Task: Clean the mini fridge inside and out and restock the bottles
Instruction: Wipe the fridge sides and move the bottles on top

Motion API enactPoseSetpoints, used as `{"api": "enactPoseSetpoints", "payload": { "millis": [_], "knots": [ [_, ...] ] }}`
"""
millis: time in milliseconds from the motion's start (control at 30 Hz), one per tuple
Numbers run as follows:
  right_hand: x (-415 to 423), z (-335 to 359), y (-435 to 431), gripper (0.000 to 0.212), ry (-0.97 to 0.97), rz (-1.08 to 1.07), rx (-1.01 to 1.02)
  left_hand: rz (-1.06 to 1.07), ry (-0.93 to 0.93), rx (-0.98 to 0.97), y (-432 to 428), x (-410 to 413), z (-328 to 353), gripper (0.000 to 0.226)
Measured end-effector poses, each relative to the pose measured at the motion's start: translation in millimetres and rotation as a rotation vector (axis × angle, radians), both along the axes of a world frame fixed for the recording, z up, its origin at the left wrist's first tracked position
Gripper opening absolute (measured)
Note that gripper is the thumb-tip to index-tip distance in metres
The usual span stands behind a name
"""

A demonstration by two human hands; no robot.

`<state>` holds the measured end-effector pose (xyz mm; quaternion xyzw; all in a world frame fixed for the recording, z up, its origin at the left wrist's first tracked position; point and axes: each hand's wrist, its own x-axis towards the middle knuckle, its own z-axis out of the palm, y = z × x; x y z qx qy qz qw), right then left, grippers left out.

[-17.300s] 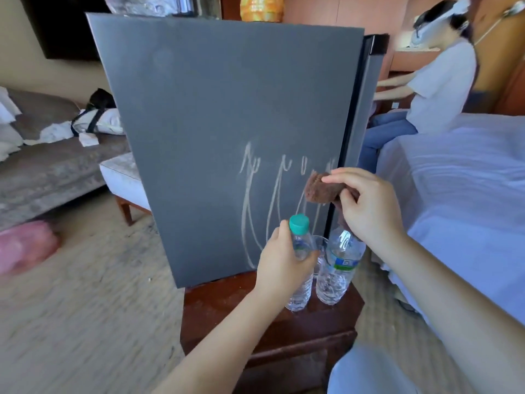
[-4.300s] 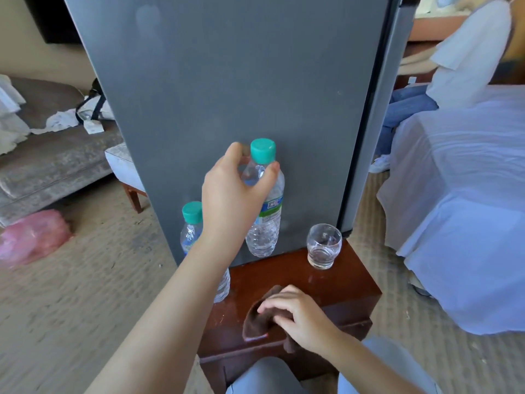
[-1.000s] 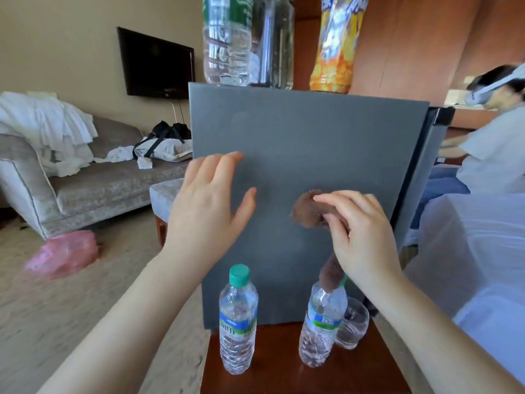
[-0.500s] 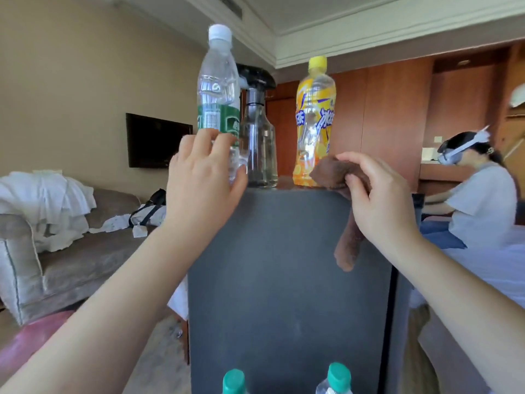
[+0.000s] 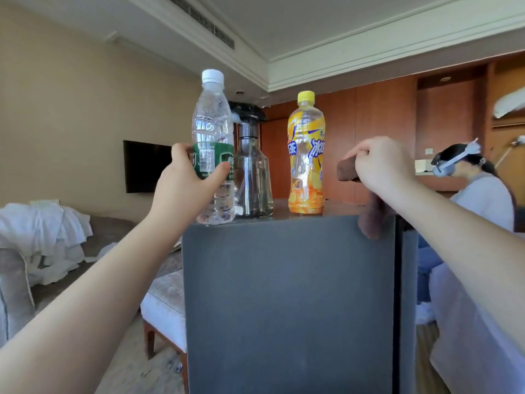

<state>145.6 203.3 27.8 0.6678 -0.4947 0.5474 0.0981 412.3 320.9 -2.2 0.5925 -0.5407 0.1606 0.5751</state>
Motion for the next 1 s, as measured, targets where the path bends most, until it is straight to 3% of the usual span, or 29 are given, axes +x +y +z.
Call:
{"api": "enactPoseSetpoints", "payload": {
  "millis": [133, 233, 333, 467, 633, 867, 1000],
  "knots": [
    [5, 1, -6, 0.035, 0.167, 0.038, 0.020, -0.029, 0.057, 0.014, -4, 3, -1, 0.068],
    [6, -12, -8, 0.033, 0.247, 0.055, -0.008, -0.027, 0.080, 0.042, -1, 3, 4, 0.057],
    [3, -22, -3, 0.034, 0.220, 0.083, -0.023, -0.028, 0.086, -0.025, 10, -9, 4, 0.054],
    [-7, -54, 20, 0.038, 0.140, 0.181, -0.047, -0.175, 0.064, -0.073, 45, -41, -16, 0.032],
    [-16, -119, 57, 0.039, 0.209, 0.324, -0.092, -0.386, 0.098, 0.212, 59, -71, -91, 0.053],
    [-30, -212, 87, 0.038, 0.329, 0.353, 0.054, -0.456, 0.123, 0.583, 58, -100, -226, 0.056],
    [-44, -239, 86, 0.039, 0.348, 0.349, 0.141, -0.391, 0.157, 0.665, 58, -107, -287, 0.056]
  ]
}}
